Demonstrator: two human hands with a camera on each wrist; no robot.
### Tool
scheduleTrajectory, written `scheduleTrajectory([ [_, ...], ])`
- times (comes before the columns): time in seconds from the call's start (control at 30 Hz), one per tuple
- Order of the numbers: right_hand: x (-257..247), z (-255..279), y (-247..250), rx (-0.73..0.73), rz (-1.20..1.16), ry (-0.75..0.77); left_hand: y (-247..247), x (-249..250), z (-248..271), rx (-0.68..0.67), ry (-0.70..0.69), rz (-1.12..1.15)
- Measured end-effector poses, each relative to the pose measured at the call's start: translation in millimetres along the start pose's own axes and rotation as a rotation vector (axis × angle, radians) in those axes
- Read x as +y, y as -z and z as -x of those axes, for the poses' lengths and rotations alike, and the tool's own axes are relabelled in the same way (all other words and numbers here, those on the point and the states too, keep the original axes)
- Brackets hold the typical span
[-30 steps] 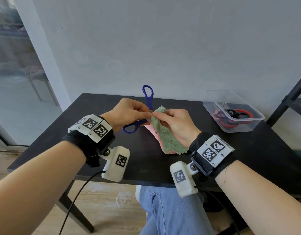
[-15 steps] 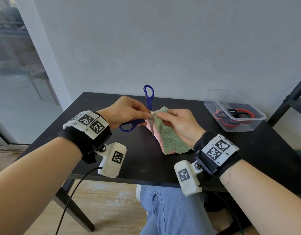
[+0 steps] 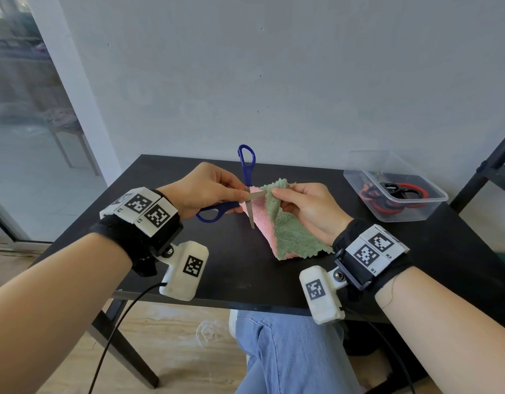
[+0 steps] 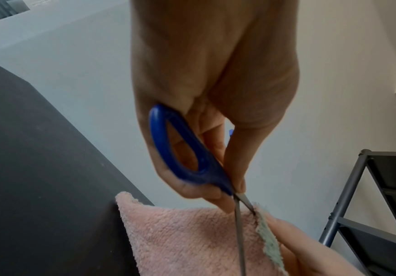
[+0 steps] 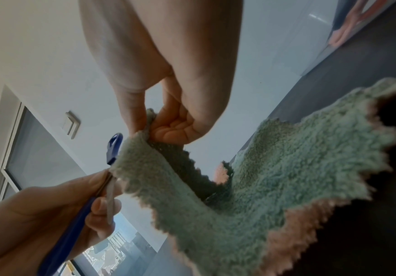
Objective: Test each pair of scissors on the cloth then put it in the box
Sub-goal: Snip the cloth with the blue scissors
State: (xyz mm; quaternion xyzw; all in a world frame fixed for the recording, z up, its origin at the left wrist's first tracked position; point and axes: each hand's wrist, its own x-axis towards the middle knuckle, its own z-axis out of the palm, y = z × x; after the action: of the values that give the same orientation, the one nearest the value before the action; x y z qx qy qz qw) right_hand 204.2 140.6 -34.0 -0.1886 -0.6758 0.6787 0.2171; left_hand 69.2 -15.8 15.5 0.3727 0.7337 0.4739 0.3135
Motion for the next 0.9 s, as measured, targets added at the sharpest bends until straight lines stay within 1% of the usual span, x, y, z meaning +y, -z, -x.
scheduleTrajectory([
  [0.17,-5.5,-3.3,0.6,-0.029,-0.040,-0.002,2.2,3.7,-1.8,0.002,-0.004,-0.015],
  [0.27,-11.1,-4.9,10.4,-0.008,-0.106,0.007,10.5,2.9,0.5,0.005,0.001,-0.028],
  [0.33,-14.8,-5.2,19.8,-0.026,-0.016,0.020,17.0,0.1,2.4,0.013,0.018,-0.038],
  [0.47,-17.4,-4.8,17.2,-0.141,0.409,0.088,16.3,-0.6,2.5,-0.051,0.055,-0.123],
  [0.53,-20.5,-3.9,8.7,-0.185,0.516,0.112,12.1,1.4,1.8,-0.078,0.055,-0.157],
  [0.67,-25.1,-1.4,1.8,-0.226,0.593,0.115,9.0,2.7,1.9,-0.100,0.068,-0.199],
  [0.9,-30.8,4.2,-6.9,-0.213,0.490,0.017,6.4,3.6,1.4,-0.098,0.074,-0.226],
])
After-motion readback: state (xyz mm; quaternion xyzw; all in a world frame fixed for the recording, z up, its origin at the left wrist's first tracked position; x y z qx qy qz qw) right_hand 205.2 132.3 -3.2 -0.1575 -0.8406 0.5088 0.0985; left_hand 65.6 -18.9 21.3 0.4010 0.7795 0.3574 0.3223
